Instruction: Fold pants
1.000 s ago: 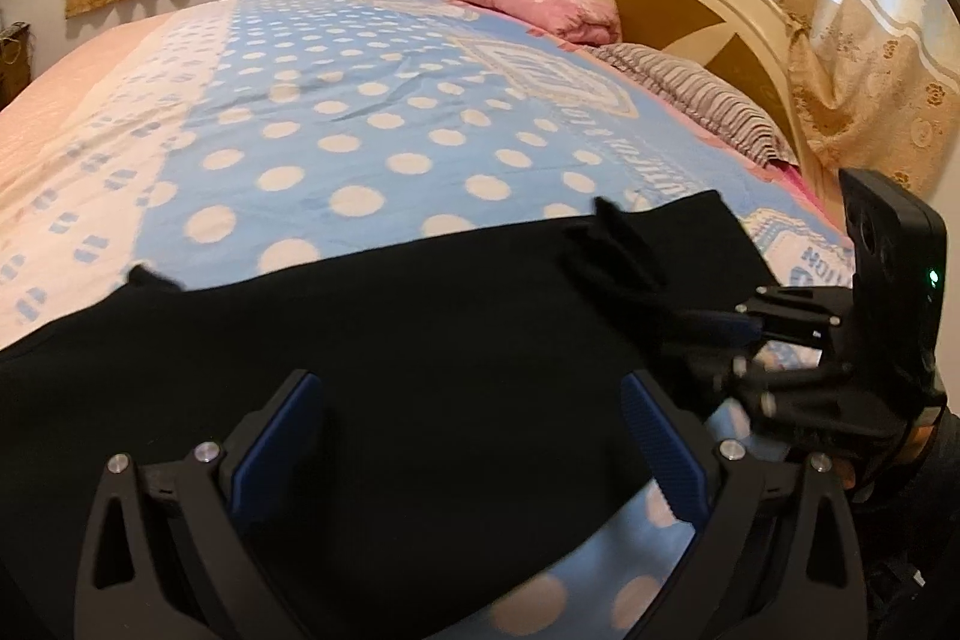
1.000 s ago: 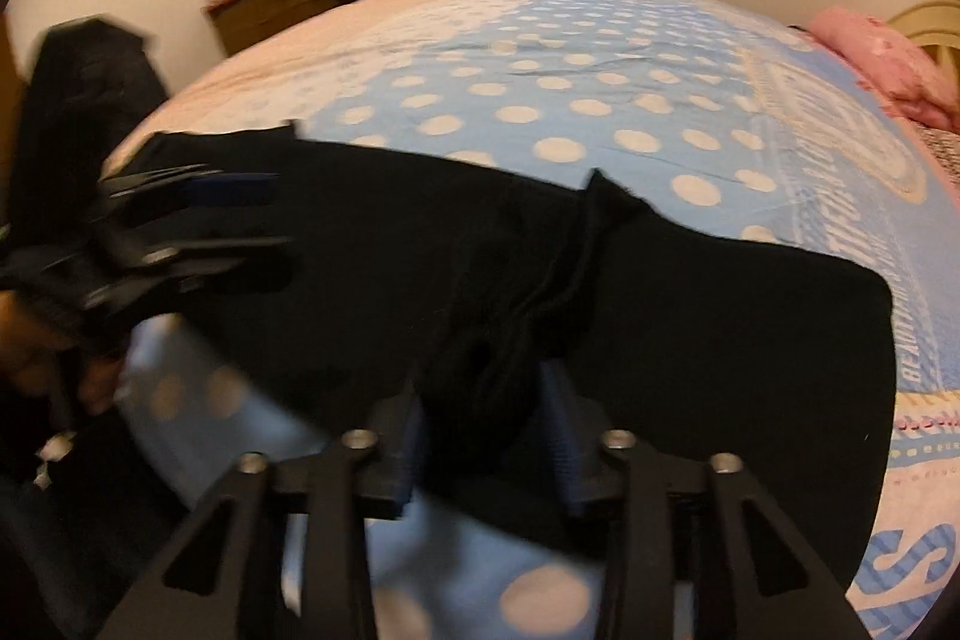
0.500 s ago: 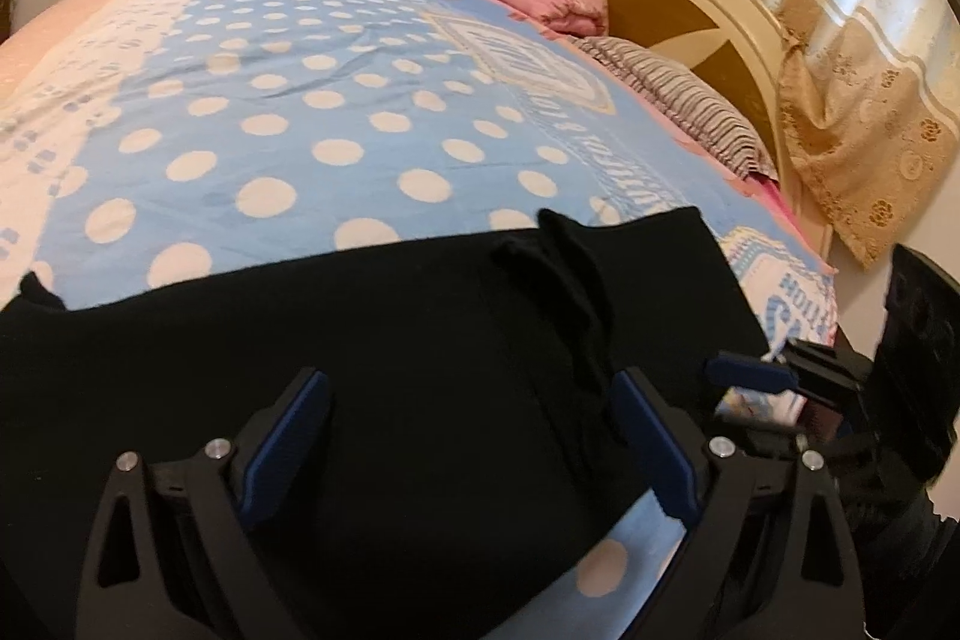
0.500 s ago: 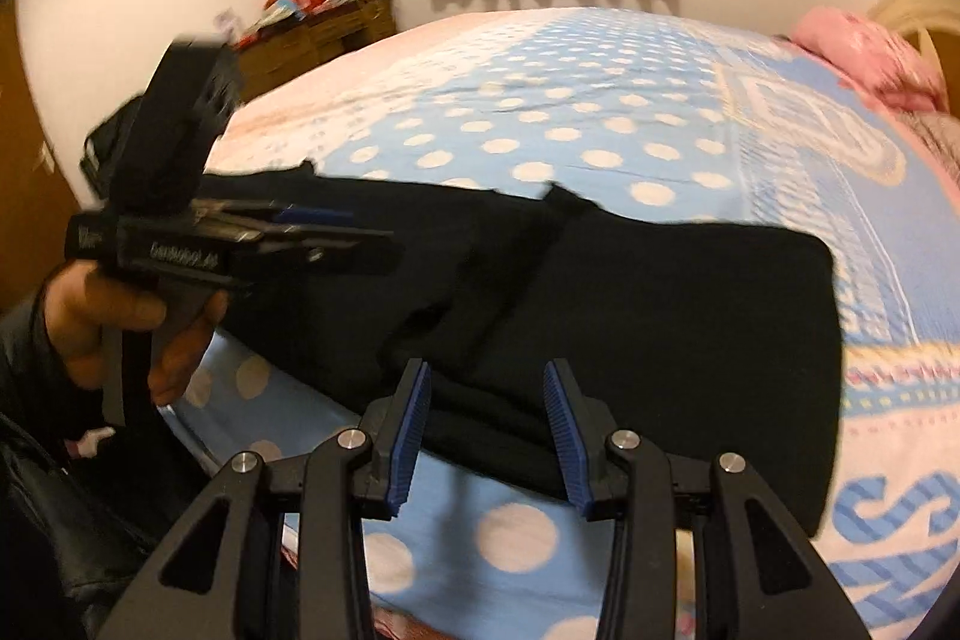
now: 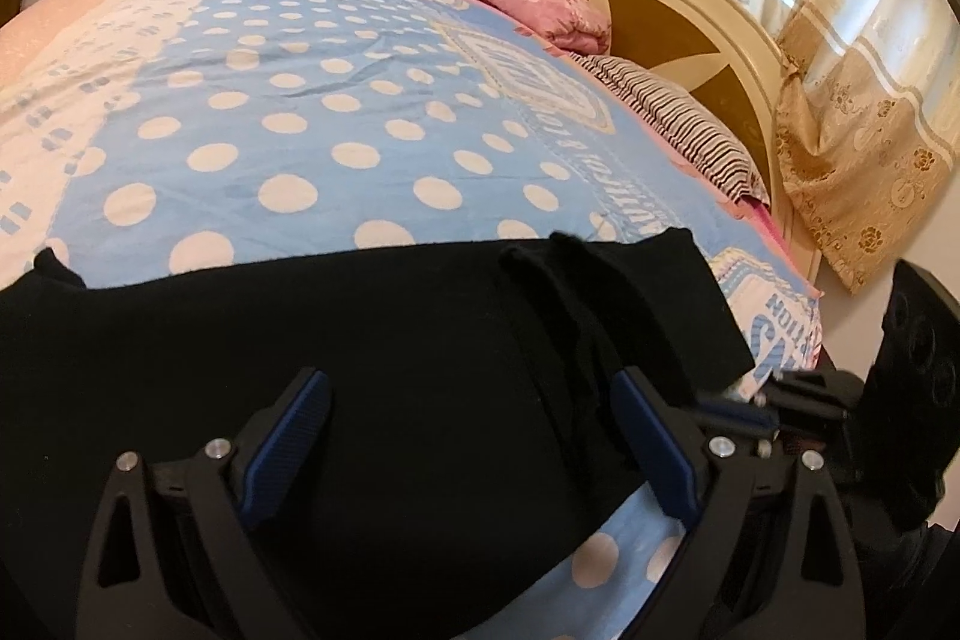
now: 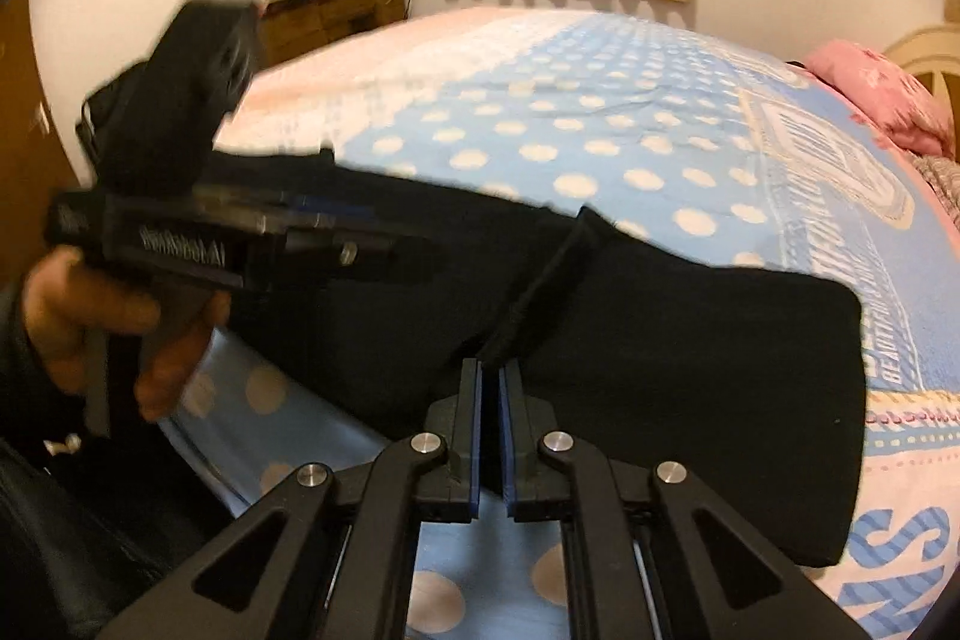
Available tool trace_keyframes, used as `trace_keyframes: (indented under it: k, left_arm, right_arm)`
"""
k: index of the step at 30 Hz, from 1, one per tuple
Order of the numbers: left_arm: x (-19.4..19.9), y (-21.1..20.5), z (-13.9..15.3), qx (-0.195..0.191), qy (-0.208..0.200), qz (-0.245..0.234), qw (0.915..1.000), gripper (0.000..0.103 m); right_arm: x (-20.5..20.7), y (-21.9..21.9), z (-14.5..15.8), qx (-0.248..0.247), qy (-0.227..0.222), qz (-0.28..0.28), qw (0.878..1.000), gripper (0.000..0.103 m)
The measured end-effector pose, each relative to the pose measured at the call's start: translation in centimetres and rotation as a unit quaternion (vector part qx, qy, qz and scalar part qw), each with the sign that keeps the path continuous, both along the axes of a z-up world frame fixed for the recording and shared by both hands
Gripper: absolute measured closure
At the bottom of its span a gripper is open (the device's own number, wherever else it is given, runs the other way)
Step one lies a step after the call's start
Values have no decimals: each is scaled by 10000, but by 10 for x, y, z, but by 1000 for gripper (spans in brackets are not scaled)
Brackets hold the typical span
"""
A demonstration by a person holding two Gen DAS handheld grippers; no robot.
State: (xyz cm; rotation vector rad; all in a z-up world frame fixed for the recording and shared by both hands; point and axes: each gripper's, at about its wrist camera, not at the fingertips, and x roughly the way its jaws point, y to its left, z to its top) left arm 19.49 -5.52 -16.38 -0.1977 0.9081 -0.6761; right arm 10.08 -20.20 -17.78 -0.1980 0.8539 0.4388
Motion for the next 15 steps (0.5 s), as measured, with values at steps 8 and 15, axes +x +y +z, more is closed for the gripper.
trace_keyframes:
  k: [8,15]
  left_arm:
    - [-3,-26,2,62,12,-358,9993,7]
    - [1,-64,1,132,83,-685,9975,19]
  right_arm:
    - [-12,-42,25,565,-177,15,9982,61]
    - [-33,-120,32,1223,-729,-934,9854,61]
